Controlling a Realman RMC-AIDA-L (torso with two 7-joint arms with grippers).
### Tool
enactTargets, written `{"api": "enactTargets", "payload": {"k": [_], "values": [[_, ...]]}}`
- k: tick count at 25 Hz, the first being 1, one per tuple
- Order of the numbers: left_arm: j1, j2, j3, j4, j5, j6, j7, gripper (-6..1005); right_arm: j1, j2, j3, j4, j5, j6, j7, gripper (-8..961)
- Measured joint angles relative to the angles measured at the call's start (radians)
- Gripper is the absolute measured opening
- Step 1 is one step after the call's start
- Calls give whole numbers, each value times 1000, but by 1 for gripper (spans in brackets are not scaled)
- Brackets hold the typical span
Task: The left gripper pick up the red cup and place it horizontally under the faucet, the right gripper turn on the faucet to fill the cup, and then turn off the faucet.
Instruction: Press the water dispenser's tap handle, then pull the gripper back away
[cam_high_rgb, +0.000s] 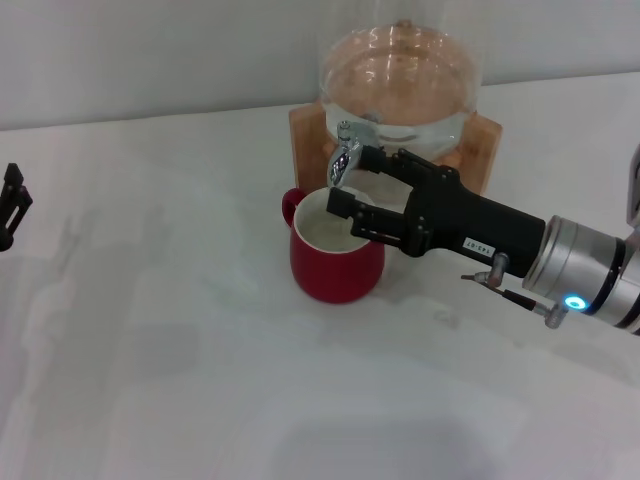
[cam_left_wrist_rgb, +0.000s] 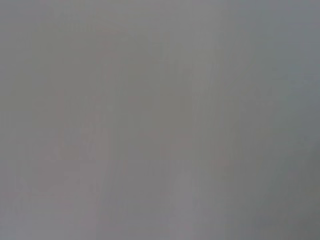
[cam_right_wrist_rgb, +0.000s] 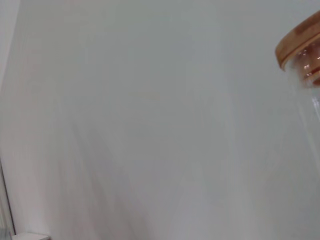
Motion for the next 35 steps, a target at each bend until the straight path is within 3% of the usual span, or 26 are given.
{"api": "enactTargets", "payload": {"k": [35], "values": [[-15, 0, 11, -15, 0, -3, -2, 885, -11, 0, 36, 3, 1, 8, 0, 868]]}}
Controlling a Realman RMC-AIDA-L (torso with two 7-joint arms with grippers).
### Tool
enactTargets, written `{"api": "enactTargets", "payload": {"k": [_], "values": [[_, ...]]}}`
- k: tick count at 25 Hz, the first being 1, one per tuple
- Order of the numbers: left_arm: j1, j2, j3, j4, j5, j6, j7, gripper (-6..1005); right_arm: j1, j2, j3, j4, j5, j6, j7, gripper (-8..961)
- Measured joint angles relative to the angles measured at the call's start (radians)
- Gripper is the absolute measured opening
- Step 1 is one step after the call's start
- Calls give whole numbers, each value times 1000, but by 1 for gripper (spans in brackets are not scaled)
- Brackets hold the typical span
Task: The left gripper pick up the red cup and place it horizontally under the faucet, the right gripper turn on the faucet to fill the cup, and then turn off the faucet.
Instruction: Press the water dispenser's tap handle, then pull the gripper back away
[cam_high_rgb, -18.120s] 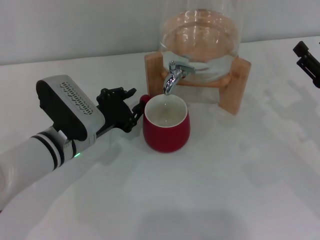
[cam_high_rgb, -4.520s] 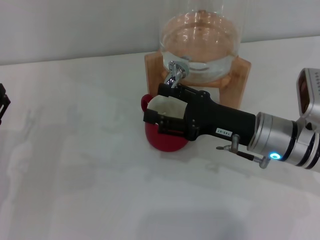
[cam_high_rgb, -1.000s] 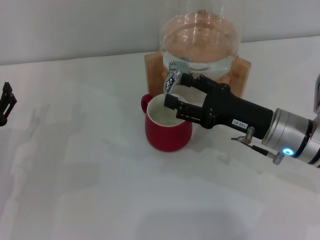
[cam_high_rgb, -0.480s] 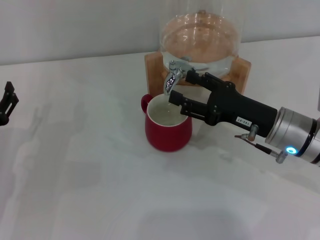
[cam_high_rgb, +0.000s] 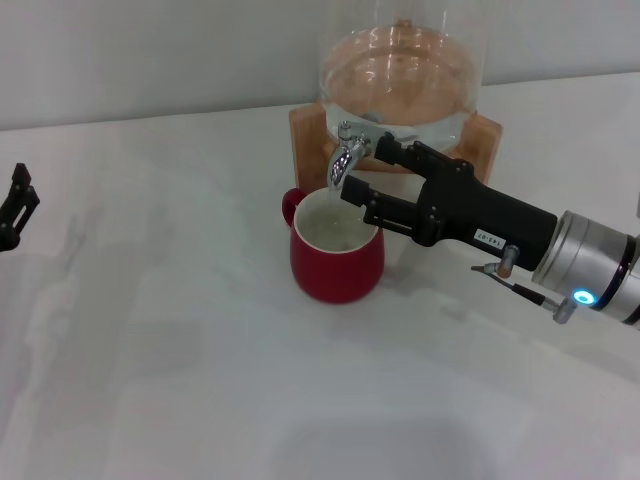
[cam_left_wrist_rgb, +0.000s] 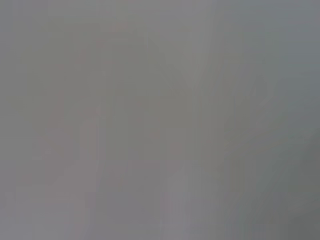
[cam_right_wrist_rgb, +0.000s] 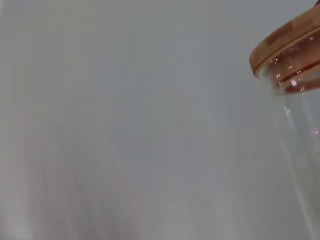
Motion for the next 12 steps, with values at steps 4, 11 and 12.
{"api": "enactTargets", "payload": {"k": [4, 11, 12], "values": [[-1, 0, 0, 0, 0, 0, 1, 885, 0, 0, 6, 3, 0, 0, -1, 868], [-9, 0, 0, -8, 0, 0, 2, 885, -3, 0, 4, 6, -3, -15, 0, 868], [-9, 0, 0, -10, 0, 0, 2, 885, -7, 0, 1, 6, -5, -21, 2, 868]]}}
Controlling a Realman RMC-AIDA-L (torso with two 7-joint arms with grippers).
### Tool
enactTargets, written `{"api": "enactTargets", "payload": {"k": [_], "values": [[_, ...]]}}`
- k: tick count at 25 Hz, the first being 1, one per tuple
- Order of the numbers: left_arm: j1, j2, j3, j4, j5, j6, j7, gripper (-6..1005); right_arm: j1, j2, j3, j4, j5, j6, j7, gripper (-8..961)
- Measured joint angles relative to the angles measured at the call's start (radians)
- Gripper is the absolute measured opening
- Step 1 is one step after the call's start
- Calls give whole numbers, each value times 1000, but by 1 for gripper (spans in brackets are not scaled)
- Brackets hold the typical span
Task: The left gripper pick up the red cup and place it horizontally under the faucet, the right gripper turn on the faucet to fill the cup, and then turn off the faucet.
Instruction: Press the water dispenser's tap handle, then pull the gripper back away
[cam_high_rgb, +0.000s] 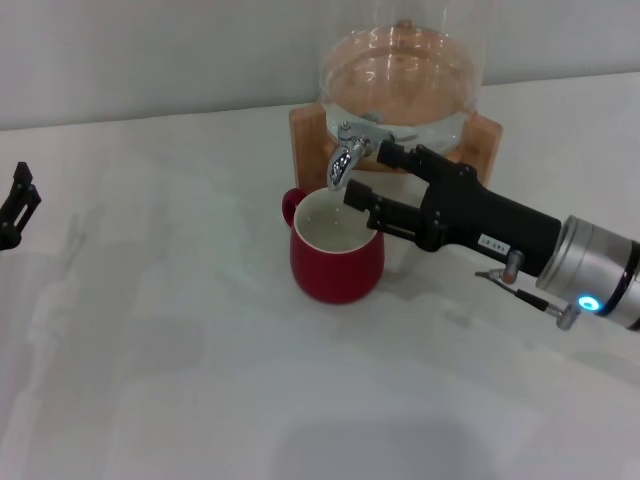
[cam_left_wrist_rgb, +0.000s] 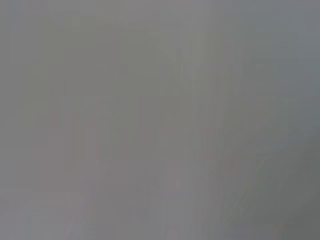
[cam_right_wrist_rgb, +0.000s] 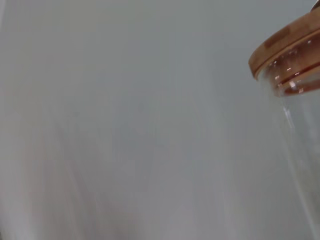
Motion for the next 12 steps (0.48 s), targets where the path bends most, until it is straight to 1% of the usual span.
{"api": "enactTargets", "payload": {"k": [7, 12], "values": [[-2, 1, 0, -1, -3, 0, 0, 885, -44, -4, 6, 3, -3, -19, 7, 868], [-1, 2, -6, -2, -7, 0, 0, 885, -56, -12, 78, 6, -5, -19, 6, 868]]}}
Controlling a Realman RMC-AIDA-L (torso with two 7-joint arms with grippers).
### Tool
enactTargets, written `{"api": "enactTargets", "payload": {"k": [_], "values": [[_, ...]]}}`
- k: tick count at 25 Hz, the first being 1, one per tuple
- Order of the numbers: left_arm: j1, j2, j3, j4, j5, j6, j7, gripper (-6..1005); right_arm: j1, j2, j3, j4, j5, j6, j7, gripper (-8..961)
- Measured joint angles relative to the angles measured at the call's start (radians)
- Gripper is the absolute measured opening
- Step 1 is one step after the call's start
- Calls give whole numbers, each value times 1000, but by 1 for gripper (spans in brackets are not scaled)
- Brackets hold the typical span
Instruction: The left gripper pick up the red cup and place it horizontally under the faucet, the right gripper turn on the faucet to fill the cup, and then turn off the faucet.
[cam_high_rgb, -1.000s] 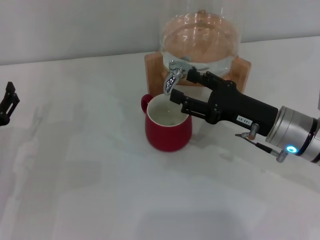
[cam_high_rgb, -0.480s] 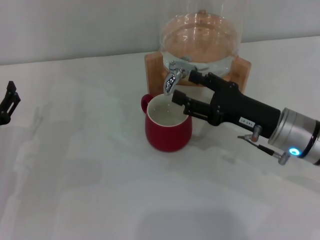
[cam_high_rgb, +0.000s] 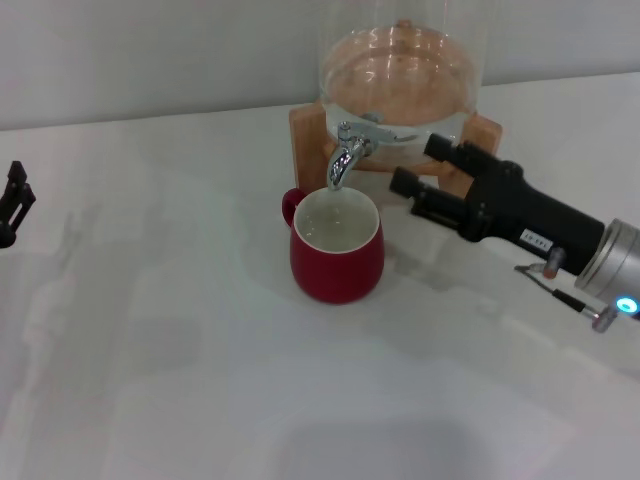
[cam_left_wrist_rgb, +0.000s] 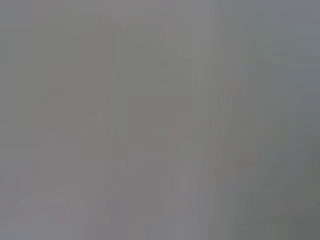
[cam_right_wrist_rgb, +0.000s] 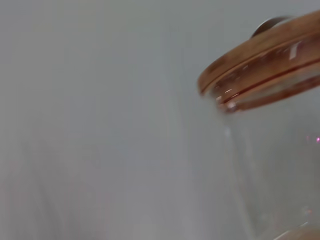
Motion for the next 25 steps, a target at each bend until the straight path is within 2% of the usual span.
{"api": "enactTargets", "payload": {"k": [8, 25], "values": [[0, 1, -3, 0, -4, -1, 0, 885, -2, -25, 93, 1, -1, 5, -8, 868], [-4, 4, -32, -13, -10, -1, 4, 885, 6, -44, 241, -1, -4, 63, -25, 868]]}}
